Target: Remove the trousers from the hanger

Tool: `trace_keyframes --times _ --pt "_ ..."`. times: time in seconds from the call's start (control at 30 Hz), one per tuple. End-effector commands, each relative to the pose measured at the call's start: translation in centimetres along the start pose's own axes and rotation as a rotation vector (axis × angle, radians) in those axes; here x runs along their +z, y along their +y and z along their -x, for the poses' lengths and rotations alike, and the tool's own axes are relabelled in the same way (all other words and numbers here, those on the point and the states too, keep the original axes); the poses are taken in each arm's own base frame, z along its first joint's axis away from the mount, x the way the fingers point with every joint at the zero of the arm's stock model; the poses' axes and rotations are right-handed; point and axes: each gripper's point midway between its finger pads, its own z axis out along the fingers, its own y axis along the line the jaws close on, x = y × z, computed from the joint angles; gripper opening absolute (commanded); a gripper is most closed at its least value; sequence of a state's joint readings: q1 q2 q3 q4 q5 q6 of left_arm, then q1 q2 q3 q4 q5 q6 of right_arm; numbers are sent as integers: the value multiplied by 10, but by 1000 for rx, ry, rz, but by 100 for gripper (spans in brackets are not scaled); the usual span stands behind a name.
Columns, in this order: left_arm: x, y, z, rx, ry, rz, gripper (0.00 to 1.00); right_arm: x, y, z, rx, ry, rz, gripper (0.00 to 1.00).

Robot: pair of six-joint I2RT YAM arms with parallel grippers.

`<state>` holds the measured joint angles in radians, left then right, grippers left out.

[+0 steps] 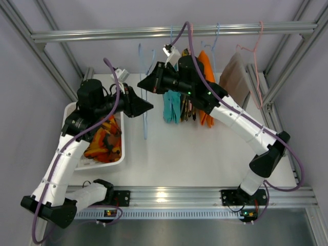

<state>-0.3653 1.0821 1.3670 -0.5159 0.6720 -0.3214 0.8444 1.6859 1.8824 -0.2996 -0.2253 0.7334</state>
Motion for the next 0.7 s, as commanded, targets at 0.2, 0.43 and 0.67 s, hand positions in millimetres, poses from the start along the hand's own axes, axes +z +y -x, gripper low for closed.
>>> trace_keyframes --times 0.2,0.43,0.67 --pt "2 -22 20 -119 -106 -97 0 -26 31 8 -37 -27 95 37" --pt "-1 -35 36 -209 -145 -151 0 -50 16 26 -64 -71 69 98" --pt "14 -11 50 -278 -158 -118 0 -80 -7 35 -82 -102 11 99"
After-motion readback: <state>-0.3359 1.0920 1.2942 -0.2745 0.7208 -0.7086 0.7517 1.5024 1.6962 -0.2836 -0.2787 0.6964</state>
